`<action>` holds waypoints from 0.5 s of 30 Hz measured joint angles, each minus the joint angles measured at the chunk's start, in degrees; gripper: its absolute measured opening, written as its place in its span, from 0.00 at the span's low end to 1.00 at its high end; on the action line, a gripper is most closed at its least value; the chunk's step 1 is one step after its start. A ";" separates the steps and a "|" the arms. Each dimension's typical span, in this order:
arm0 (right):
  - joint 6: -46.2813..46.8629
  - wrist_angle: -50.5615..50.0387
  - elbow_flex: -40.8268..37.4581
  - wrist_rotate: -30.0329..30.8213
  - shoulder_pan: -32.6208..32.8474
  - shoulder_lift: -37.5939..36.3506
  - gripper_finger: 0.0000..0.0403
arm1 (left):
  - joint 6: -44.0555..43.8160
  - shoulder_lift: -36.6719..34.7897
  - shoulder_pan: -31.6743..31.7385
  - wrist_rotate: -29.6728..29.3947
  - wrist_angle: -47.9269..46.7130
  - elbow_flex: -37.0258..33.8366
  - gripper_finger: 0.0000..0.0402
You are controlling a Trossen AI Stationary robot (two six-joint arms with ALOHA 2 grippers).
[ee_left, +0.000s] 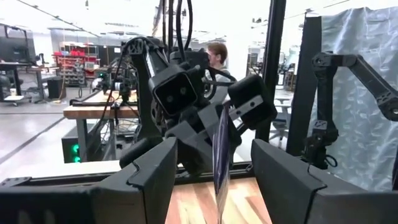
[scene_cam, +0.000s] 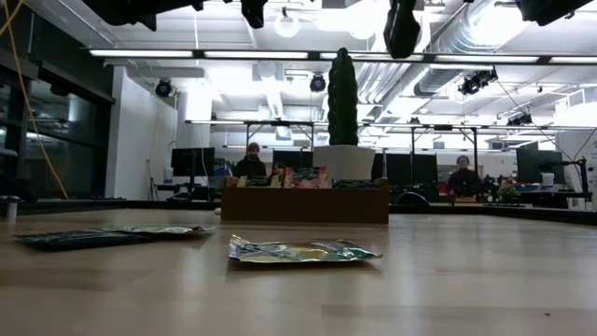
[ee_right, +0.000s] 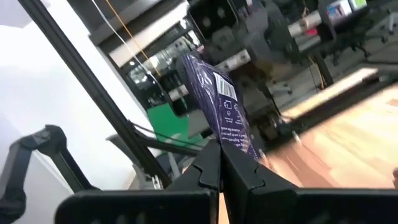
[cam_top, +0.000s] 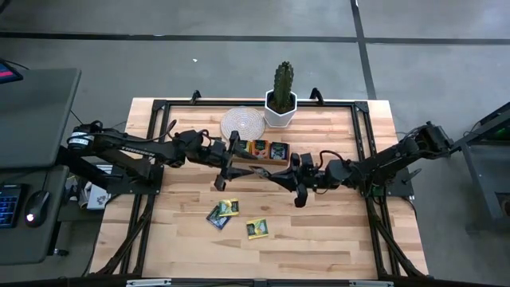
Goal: Pick & Place Tea
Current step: Put the purple tea bag into the right section of the wooden organizer
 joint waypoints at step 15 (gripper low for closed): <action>0.65 -0.29 0.00 0.23 -0.02 0.00 0.00 | -2.86 0.00 0.00 -1.03 -3.83 0.00 0.51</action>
